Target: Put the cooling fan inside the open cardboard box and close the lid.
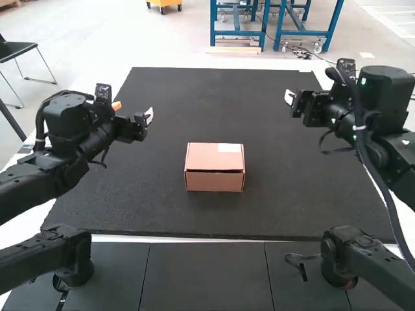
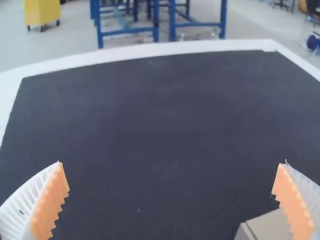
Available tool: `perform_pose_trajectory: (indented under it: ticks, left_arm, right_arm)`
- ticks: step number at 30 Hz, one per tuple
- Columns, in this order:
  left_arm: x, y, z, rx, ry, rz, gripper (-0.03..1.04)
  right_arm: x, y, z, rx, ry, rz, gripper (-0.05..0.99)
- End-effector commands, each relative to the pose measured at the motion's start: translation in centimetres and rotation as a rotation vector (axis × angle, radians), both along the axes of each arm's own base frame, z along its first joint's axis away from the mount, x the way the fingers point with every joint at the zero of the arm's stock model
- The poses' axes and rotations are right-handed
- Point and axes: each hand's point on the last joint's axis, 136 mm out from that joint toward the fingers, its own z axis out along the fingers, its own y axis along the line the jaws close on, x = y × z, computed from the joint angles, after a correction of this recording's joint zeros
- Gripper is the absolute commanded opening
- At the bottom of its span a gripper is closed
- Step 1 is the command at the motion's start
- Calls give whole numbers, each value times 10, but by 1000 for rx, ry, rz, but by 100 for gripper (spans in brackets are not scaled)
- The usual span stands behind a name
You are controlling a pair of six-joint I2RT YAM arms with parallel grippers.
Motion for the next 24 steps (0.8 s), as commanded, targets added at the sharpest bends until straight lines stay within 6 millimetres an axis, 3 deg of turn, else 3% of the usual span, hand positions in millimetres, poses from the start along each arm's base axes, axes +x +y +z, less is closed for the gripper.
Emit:
perform_pose_trajectory:
  ticks: [1,8,15,20,24]
  left_arm:
    - [-13,7,11,-43,-86,-8,96]
    - [-41,22,7,-62,-187,0,96]
    - [-65,26,6,-77,-295,-3,96]
    - [-77,27,-3,-83,-349,-12,96]
    - [-75,25,-12,-108,-309,-17,96]
  right_arm:
    - [-1,-8,-5,5,-61,-28,91]
    - [-1,-23,-19,26,-162,-85,91]
    - [3,-50,-47,-46,-221,-157,91]
    - [-7,-41,-64,-27,-288,-108,91]
    - [-15,-49,-81,5,-307,-155,91]
